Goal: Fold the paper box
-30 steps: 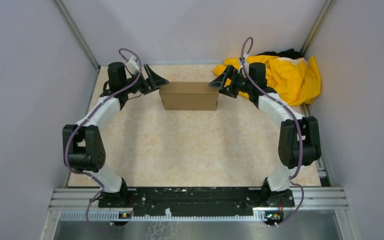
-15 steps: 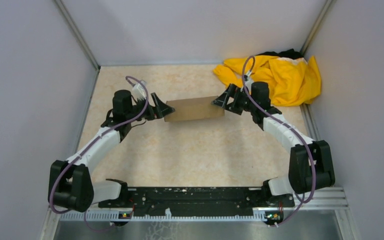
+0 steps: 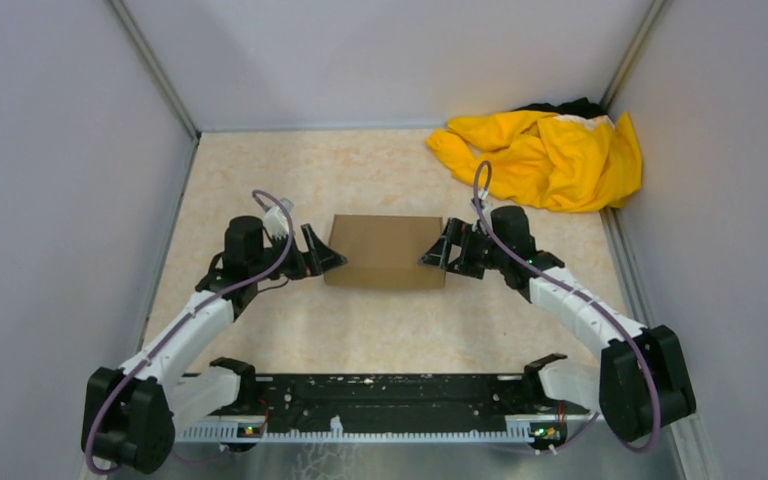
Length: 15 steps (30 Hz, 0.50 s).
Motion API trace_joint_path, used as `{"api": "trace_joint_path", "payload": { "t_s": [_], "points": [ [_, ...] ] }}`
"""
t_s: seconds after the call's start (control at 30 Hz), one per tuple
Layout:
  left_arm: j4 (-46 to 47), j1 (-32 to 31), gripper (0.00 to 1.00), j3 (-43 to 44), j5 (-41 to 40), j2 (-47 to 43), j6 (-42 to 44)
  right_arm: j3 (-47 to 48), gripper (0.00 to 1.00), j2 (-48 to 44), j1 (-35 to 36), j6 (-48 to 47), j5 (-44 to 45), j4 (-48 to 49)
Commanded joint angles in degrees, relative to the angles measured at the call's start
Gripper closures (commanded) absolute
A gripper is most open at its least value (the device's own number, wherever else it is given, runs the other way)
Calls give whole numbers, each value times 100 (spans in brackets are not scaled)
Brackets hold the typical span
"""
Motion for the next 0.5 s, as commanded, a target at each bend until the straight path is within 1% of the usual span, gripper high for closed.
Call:
{"api": "trace_joint_path", "payload": {
  "t_s": [0.0, 0.07, 0.2, 0.33, 0.47],
  "points": [
    [-737, -115, 1, 233, -18, -343, 114, 633, 5, -319, 144, -475, 293, -857],
    [-980, -115, 1, 332, -174, -317, 126, 797, 5, -273, 144, -595, 429, -1080],
    [-1229, -115, 1, 381, -182, -136, 187, 792, 5, -180, 143, -691, 545, -1250],
    [-1172, -115, 1, 210, -95, -35, 162, 573, 5, -166, 144, -725, 601, -1236],
    [-1160, -115, 1, 148, -45, -272, 98, 420, 5, -419, 139, -748, 829, -1319]
  ]
}}
